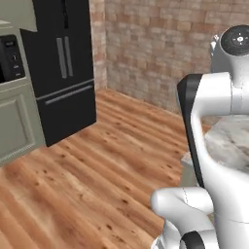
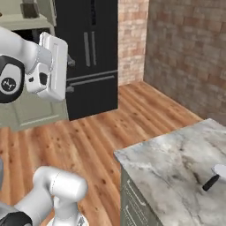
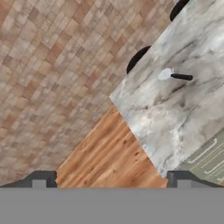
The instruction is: Pick the jar and jar from the dining table and place them in the open cabinet. Close the cabinet after placing the objects.
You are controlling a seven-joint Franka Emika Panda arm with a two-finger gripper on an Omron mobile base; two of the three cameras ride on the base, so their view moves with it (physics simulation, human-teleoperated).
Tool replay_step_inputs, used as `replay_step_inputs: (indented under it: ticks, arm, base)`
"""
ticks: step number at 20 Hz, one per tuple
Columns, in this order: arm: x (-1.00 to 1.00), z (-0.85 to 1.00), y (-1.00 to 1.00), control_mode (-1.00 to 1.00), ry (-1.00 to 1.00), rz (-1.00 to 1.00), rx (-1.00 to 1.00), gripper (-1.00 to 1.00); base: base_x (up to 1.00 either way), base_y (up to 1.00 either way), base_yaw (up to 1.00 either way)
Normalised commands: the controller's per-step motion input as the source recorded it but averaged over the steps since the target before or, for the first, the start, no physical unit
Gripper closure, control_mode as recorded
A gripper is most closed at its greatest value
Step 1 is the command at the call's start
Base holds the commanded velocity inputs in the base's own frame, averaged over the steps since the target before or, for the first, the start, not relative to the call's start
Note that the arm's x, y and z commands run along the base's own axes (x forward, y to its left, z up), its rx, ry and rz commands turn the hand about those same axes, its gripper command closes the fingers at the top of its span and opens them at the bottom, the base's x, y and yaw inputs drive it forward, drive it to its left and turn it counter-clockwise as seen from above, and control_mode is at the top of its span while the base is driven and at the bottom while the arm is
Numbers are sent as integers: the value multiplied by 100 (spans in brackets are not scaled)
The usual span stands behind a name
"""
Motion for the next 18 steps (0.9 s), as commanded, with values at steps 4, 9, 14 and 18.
replay_step_inputs:
  ticks: [4, 9, 14, 18]
  arm:
    - [0, 0, 0, 100, 0, 0, 0, -100]
    - [0, 0, 0, 100, 0, 0, 0, -100]
    - [0, 0, 0, 100, 0, 0, 0, -100]
    - [0, 0, 0, 100, 0, 0, 0, -100]
  base:
    - [-95, -4, -44]
    - [-87, -5, -45]
    - [-75, -8, -47]
    - [-37, -14, -51]
